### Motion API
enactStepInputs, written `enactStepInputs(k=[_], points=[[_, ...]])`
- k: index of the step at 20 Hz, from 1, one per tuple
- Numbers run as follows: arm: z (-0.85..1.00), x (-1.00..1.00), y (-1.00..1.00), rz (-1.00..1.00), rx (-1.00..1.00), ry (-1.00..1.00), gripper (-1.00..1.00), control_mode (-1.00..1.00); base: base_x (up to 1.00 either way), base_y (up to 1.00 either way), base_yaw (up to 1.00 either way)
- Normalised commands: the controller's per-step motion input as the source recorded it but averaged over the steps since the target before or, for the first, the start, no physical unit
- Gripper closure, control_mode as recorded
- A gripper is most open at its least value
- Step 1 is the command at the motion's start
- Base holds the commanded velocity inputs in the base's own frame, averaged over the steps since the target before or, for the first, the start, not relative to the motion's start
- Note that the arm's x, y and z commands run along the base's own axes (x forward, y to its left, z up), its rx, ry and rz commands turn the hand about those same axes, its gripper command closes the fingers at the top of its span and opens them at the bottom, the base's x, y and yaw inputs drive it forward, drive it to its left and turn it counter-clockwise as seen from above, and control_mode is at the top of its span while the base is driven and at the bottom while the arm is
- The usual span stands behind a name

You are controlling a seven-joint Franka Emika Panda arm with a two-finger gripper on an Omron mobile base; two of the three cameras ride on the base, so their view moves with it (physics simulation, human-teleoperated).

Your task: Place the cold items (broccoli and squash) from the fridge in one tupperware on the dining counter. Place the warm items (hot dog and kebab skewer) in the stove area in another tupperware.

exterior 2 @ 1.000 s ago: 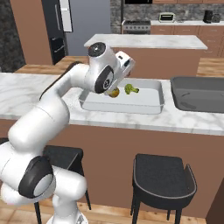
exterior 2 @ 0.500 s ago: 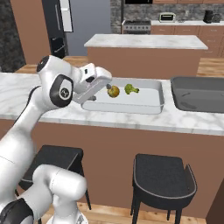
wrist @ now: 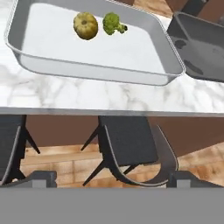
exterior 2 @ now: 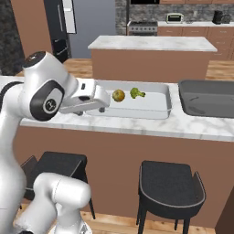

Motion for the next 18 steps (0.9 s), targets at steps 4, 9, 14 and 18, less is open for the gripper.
enactStepInputs(k=[4, 9, 14, 18], points=[[-0.15, -0.96, 0.54, -0.02, 0.2, 0.0, -1.0, -1.0, 0.0, 0.0, 0.0], [-0.26, -0.86, 0.8, -0.06, 0.06, 0.0, -1.0, -1.0, 0.0, 0.0, 0.0], [-0.31, -0.64, 0.41, 0.02, -0.03, 0.0, -1.0, -1.0, 0.0, 0.0, 0.0], [-0.17, -0.05, 0.06, 0.04, -0.1, 0.01, -1.0, 1.0, -0.01, 0.0, 0.0]])
